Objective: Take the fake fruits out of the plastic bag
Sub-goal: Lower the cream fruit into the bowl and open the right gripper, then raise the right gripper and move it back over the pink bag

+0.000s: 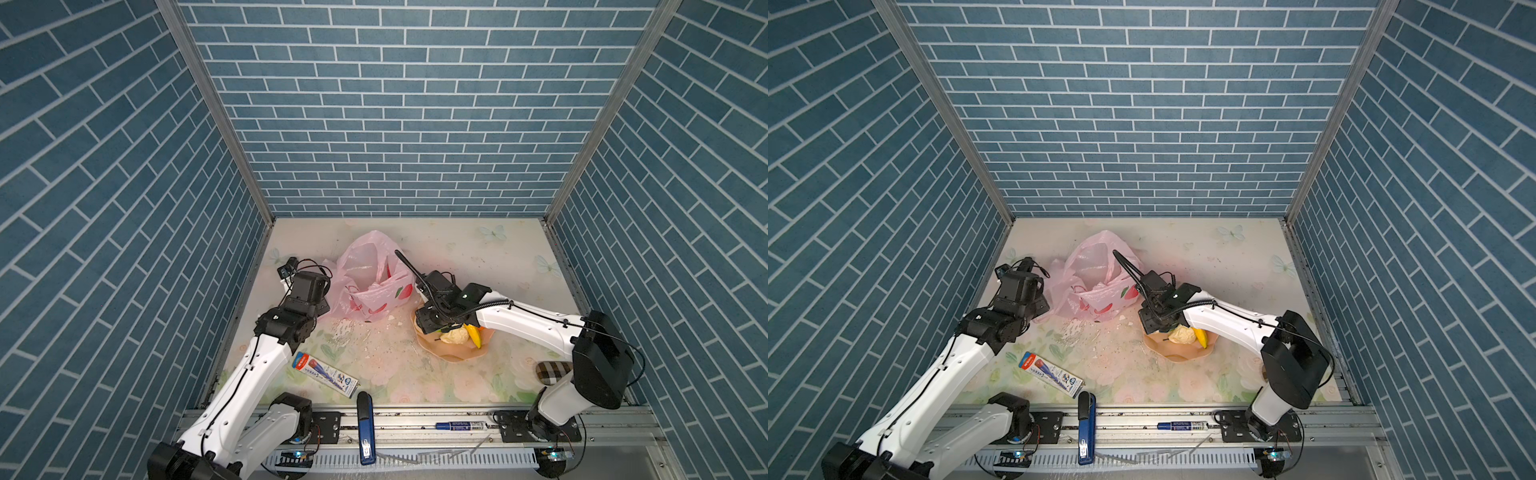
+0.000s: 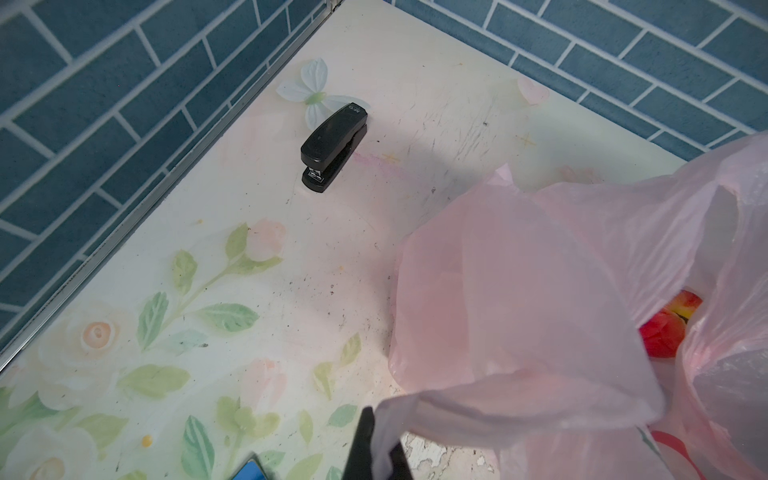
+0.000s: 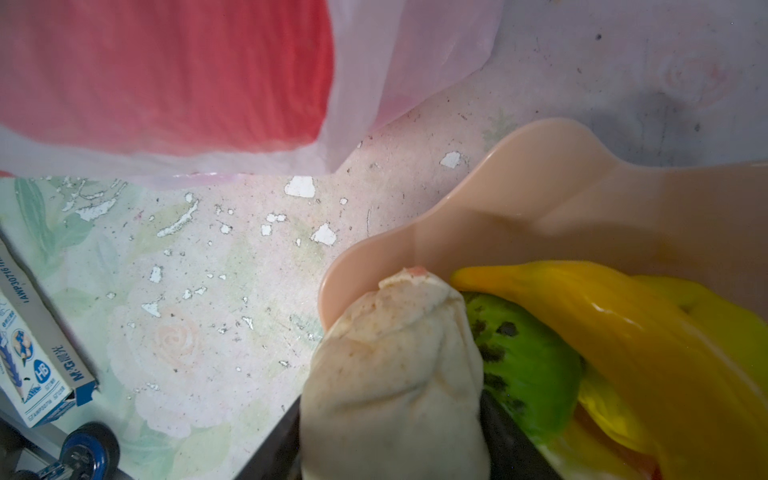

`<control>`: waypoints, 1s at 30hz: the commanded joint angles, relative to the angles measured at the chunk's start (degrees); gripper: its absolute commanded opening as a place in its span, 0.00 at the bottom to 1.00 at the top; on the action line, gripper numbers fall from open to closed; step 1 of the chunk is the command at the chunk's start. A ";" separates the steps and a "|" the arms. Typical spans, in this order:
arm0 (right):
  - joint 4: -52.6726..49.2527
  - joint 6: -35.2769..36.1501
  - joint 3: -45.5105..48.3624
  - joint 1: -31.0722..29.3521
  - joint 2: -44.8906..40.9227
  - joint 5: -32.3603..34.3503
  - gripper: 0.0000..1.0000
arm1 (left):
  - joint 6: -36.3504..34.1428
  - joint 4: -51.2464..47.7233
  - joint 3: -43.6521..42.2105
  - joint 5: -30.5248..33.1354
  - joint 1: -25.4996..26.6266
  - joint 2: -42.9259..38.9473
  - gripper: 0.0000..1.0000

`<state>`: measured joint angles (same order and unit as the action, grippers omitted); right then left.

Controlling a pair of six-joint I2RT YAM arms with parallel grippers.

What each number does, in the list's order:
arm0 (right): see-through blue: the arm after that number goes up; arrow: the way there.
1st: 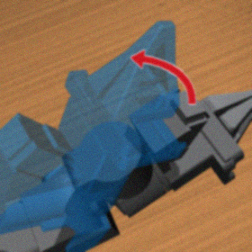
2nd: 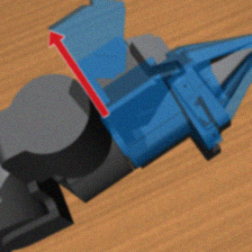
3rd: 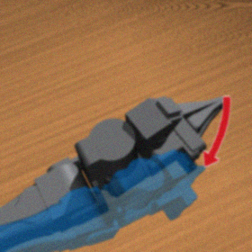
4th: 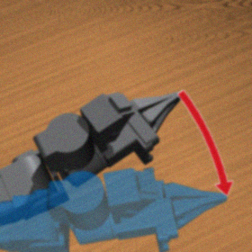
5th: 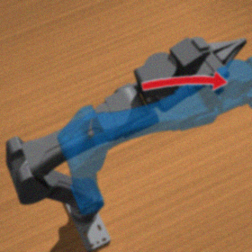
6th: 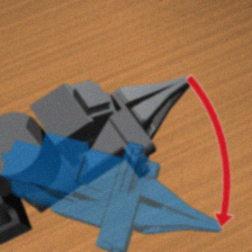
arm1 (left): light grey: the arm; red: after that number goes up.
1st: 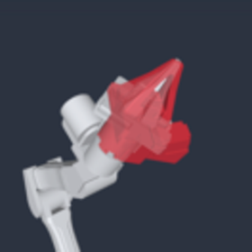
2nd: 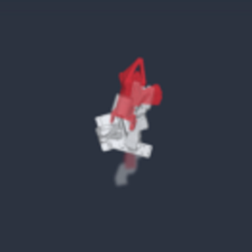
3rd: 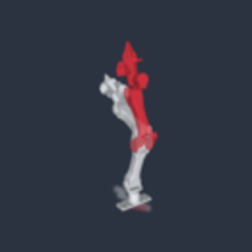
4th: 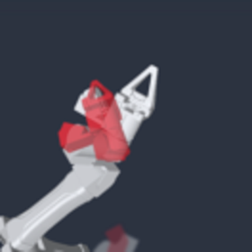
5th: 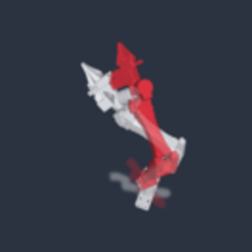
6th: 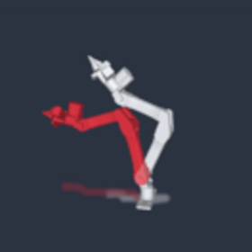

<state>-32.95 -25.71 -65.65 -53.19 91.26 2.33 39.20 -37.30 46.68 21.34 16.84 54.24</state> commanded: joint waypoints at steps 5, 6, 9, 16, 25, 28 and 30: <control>-1.26 -1.70 1.26 -0.11 -2.92 0.13 0.63 | -0.08 0.30 -1.43 -0.42 -0.23 -0.88 0.00; -1.37 -1.71 1.18 -0.10 -3.21 0.22 0.64 | -0.08 0.30 -1.48 -0.42 -0.23 -0.94 0.00; -1.94 -1.80 0.99 -0.25 -4.35 0.62 0.66 | -0.07 0.29 -1.50 -0.49 -0.23 -1.22 0.00; -2.21 -2.23 1.42 -0.34 -5.50 1.07 0.67 | -0.04 0.37 -1.45 -0.69 -0.23 -1.20 0.00; -4.74 3.53 -7.76 -0.08 -7.26 5.46 0.71 | -1.31 -0.24 -1.74 -6.02 -0.23 -2.38 0.00; -5.51 5.80 -14.79 0.73 -4.39 6.47 0.72 | -2.26 0.13 -2.91 -10.61 -0.25 -2.43 0.00; -4.94 6.44 -19.02 1.30 -2.10 6.75 0.73 | -2.40 0.64 -4.27 -13.32 -0.22 -3.01 0.00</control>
<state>-37.80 -22.17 -78.39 -52.73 86.96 6.52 38.09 -36.42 44.45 13.21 16.84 52.01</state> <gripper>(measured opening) 0.727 0.046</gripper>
